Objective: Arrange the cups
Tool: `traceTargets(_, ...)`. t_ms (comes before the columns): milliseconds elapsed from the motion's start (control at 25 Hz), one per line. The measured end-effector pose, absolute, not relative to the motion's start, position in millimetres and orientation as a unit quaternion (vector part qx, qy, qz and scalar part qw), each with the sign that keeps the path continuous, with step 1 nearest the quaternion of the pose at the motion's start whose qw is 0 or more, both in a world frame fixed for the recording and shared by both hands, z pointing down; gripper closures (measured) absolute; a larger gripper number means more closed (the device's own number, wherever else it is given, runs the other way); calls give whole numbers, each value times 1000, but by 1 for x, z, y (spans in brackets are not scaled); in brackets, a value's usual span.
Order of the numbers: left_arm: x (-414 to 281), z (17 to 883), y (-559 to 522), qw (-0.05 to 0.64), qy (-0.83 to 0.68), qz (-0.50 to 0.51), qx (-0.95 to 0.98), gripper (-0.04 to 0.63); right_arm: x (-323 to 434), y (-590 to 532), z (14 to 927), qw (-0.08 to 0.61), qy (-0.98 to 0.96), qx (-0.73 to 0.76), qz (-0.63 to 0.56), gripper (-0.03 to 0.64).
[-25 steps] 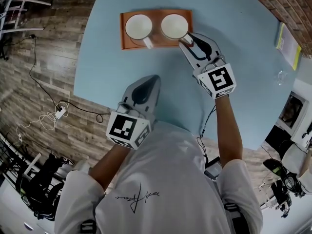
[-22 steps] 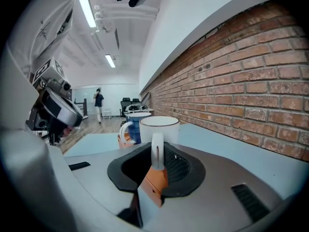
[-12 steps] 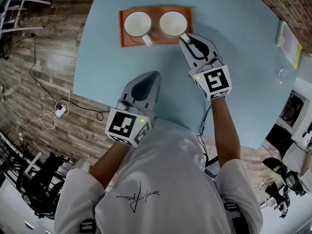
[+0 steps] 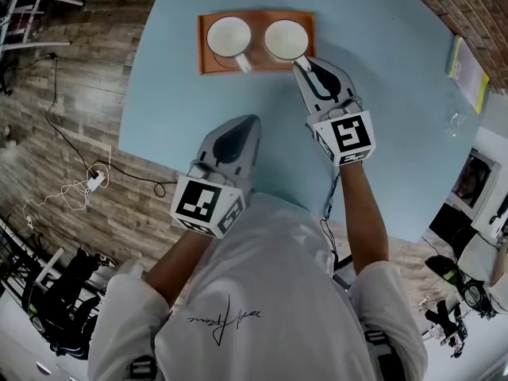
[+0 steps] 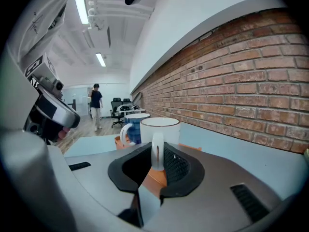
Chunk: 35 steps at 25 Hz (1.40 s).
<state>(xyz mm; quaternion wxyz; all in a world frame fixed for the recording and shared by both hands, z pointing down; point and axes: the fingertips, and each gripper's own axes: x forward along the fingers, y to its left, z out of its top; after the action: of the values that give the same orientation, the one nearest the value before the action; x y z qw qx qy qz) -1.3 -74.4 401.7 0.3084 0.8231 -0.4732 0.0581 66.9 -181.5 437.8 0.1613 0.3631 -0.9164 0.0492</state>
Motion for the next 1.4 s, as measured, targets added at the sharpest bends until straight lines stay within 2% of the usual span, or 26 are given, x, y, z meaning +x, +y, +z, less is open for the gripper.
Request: traceTargets(1400,-14,387,-67,306,-470,2,828,586,72,-177,417,104,-840,523,104,551)
